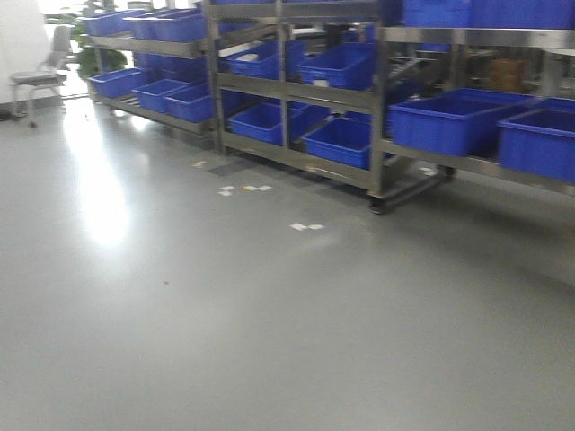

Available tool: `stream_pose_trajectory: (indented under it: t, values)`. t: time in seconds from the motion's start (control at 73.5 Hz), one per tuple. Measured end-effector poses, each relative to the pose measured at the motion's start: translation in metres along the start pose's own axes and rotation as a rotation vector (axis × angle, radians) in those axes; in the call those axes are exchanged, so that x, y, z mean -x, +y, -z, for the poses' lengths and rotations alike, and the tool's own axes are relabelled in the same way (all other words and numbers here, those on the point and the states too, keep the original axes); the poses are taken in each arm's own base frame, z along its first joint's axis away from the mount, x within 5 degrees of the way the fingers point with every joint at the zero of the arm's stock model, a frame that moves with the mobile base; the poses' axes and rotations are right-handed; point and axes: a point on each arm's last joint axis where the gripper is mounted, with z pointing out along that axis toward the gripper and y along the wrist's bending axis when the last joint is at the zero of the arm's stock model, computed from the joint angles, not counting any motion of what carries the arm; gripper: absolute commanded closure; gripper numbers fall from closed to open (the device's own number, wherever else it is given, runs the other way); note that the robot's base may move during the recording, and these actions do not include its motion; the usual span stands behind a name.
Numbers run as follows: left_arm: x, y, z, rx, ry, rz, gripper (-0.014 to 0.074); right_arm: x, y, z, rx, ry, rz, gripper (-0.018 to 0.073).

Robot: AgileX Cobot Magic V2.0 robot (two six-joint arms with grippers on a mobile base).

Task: Pick and sort blue part to right shelf
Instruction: 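Drive the base across the floor toward the shelf of blue bins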

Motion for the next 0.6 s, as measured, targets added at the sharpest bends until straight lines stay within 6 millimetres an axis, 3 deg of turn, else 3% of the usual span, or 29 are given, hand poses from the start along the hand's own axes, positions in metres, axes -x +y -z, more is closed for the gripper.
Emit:
stream_pose_trajectory:
  t: [0.599]
  values:
    - [0.0000, 0.0000, 0.0000, 0.000, 0.000, 0.000, 0.0263, -0.0002, 0.0000, 0.0000, 0.000, 0.002, 0.000, 0.0272]
